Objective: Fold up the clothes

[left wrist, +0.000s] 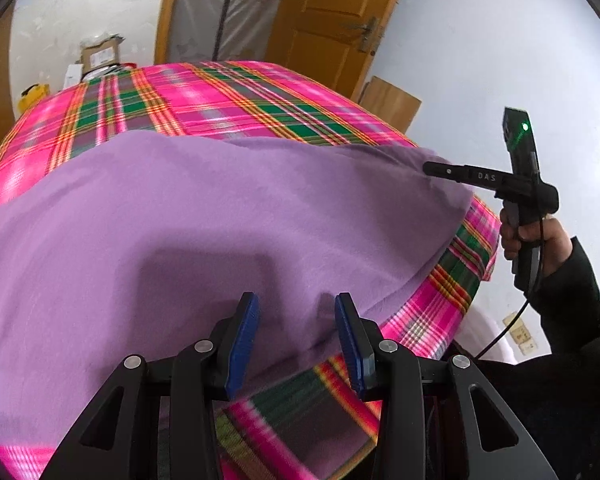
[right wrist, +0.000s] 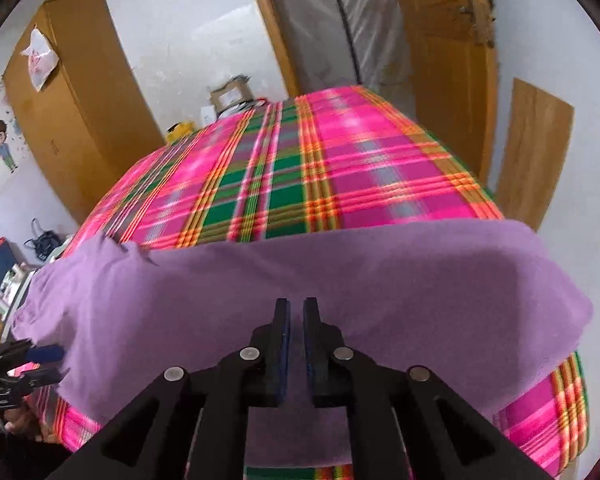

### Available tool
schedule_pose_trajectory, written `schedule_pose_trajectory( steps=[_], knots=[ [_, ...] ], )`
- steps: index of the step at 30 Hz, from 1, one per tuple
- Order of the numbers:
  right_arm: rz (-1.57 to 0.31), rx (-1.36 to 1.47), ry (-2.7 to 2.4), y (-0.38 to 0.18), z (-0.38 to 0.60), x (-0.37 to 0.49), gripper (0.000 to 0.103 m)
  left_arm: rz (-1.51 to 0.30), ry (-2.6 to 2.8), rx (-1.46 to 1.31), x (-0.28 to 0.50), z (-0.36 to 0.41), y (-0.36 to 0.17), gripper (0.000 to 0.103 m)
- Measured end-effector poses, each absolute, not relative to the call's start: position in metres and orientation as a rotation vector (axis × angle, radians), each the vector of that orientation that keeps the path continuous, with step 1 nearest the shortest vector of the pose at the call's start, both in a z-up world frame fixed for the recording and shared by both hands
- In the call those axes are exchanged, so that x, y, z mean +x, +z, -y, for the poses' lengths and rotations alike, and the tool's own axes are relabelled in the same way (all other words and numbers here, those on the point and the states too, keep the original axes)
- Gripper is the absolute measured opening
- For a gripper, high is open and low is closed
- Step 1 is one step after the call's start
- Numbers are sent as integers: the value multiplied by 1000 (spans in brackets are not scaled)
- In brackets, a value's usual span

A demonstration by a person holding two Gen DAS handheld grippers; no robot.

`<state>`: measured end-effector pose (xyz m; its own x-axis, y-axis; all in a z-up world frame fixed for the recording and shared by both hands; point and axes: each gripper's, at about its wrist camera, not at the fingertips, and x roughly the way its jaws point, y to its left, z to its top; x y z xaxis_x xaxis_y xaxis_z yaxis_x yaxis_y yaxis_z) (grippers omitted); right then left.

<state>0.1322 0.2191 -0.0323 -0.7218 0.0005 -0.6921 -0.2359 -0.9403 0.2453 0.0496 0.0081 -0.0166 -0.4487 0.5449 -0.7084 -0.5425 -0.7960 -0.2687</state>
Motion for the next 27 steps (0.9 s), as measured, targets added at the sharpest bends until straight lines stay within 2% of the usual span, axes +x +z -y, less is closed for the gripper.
schedule_pose_trajectory(
  steps=[3,10,14,16,23,27],
  knots=[
    [-560,-1079,2705,-33,-240,132,7,17,2263,-1091,47,-5,-14,41],
    [-611,-1085,2588,-43,-281,112,7,-18,2247,-1073,36,-24,-10,41],
    [-714,-1004,2479,-44,-315,130,5,-37,2223,-1082,35,-32,-13,41],
    [-724,-983,2497,-42,-314,141,9,-35,2212,-1084,34,-34,-14,41],
    [-563,-1162,2831,-44,-230,149,9,-97,2180,-1068,40,-45,-17,41],
    [-369,-1264,2976,-51,-183,154,12,-102,2161,-1059,49,-39,-18,42]
  ],
)
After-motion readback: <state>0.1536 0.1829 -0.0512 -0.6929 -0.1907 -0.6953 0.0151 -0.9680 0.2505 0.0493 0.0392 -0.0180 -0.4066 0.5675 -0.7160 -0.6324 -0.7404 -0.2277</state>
